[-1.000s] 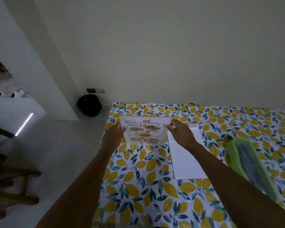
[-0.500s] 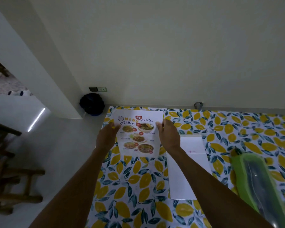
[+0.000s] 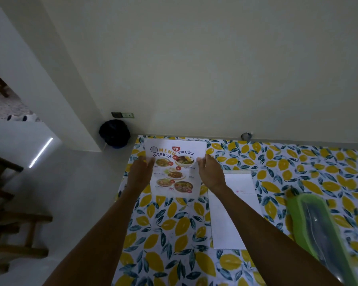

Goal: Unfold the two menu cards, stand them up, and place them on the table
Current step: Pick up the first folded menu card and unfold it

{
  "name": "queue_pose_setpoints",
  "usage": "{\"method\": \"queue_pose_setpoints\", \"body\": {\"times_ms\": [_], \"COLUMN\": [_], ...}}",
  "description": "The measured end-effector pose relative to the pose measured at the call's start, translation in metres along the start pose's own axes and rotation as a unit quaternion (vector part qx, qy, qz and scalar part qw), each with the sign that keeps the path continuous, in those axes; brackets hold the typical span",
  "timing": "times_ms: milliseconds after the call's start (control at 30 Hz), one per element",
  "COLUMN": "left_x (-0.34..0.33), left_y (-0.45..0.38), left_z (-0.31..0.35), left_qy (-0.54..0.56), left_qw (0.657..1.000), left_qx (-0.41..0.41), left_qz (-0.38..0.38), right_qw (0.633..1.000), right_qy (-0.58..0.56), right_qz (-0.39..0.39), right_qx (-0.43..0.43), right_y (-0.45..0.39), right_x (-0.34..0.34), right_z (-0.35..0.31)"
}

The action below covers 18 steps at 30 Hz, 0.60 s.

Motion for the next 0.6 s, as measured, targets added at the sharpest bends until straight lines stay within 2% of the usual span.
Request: {"method": "queue_pose_setpoints", "body": {"times_ms": [133,400,600], "left_x": [0.006,0.008,-0.037], "left_y": [0.012,0.071,0.157], "left_z": [0.001,-0.014,-0.027], "left_qy": [0.014,0.065,0.117], "left_qw": [1.000,0.996,0.989], "left_qx": [-0.015,-0.061,-0.088], "left_qz": [0.001,0.019,-0.015], "right_qw": [0.999,0.994,0.988], "right_qy": [-0.008,-0.089,-0.084], "right_qz": [-0.036,0.003,0.035], "right_qx": [-0.003,-0.065,-0.128], "right_y": [0.007,0.088,0.180], "right_x": [0.011,0.039,0.046], "right_z": [0.006,0.046,0.109]}}
Point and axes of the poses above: each hand's wrist, its own y-axis away from the middle knuckle, its own x-axis out of the back of the hand, z = x × y, the point moved 2 cm from there along -y, towards the middle knuckle, and after that the axes turned 2 degrees about -y, right-handed, at the moved point
